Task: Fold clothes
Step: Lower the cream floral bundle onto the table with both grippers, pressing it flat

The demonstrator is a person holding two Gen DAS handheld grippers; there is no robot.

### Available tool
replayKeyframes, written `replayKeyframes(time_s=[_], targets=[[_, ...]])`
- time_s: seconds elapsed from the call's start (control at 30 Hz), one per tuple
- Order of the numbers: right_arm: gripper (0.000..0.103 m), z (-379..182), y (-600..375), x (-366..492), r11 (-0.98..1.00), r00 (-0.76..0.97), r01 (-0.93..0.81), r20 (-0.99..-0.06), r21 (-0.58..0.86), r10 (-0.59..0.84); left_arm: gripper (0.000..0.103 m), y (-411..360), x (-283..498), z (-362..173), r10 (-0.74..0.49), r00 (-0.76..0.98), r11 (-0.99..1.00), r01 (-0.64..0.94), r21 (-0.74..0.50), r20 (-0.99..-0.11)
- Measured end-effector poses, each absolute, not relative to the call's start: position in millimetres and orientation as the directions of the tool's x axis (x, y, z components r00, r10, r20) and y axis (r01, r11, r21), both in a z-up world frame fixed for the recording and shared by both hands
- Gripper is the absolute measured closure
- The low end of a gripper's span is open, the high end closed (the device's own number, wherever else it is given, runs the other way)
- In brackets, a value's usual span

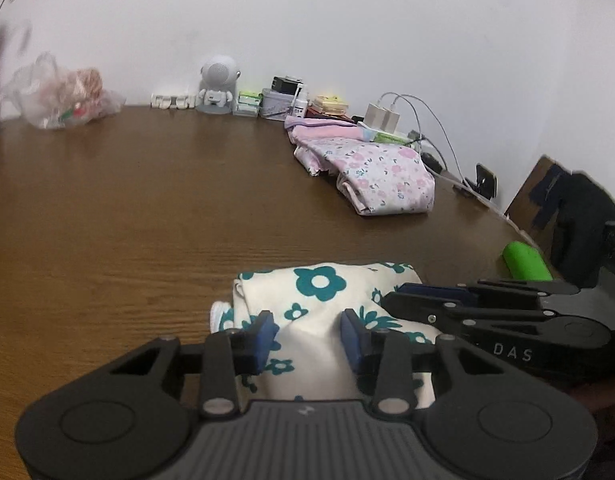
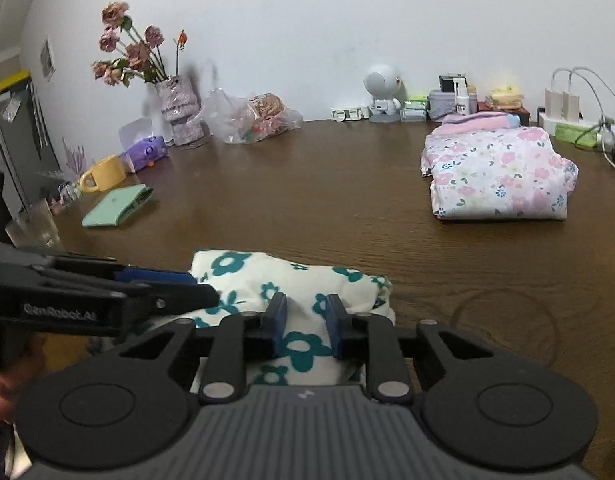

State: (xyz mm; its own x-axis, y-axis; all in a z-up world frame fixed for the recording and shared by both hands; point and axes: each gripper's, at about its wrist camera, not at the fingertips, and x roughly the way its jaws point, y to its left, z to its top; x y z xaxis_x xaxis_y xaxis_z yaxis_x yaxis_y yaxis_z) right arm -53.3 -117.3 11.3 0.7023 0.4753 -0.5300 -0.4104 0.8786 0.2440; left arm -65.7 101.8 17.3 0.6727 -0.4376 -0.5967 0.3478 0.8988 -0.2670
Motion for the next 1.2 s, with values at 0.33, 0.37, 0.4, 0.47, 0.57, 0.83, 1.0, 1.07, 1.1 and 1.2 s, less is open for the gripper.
replayKeyframes(time_s=[0.33, 0.37, 0.4, 0.47, 0.57, 0.83, 1.0, 1.07, 1.1, 1.2], targets=[[0.025, 42, -156, -101, 0.816, 0.679, -0.528, -0.461, 0.234, 0.571, 0.015, 154, -106, 23, -0.586, 0.671, 0.807, 0.430, -0.406, -0.454], [0.024, 41, -158, -105, 0.811, 0.668, -0.539, -0.471, 0.226, 0.575, 0.013, 159, -111, 22, -0.607, 0.664, 0.791, 0.446, -0.419, -0.437], [0.024, 38, -158, -106, 0.808, 0.656, -0.544, -0.486, 0.225, 0.577, 0.013, 162, -111, 20, -0.618, 0.657, 0.780, 0.445, -0.440, -0.431], [0.024, 33, -156, -106, 0.800, 0.633, -0.557, -0.510, 0.222, 0.582, 0.012, 161, -103, 14, -0.614, 0.656, 0.776, 0.401, -0.487, -0.438], [0.023, 25, -146, -103, 0.781, 0.605, -0.587, -0.526, 0.213, 0.598, 0.011, 155, -92, 6, -0.635, 0.620, 0.758, 0.388, -0.523, -0.461], [0.027, 21, -131, -94, 0.760, 0.584, -0.620, -0.531, 0.196, 0.614, 0.012, 136, -84, 2, -0.621, 0.596, 0.782, 0.417, -0.464, -0.510], [0.027, 28, -130, -92, 0.768, 0.589, -0.615, -0.544, 0.177, 0.598, 0.012, 143, -109, 18, -0.528, 0.673, 0.849, 0.424, -0.316, -0.518], [0.030, 31, -129, -90, 0.771, 0.590, -0.613, -0.548, 0.172, 0.592, 0.013, 141, -120, 23, -0.490, 0.698, 0.870, 0.427, -0.246, -0.523], [0.039, 32, -129, -89, 0.772, 0.591, -0.612, -0.551, 0.169, 0.589, 0.016, 139, -122, 23, -0.477, 0.702, 0.876, 0.426, -0.225, -0.529], [0.057, 36, -128, -86, 0.777, 0.594, -0.609, -0.557, 0.161, 0.581, 0.031, 131, -119, 21, -0.460, 0.693, 0.883, 0.420, -0.207, -0.556]])
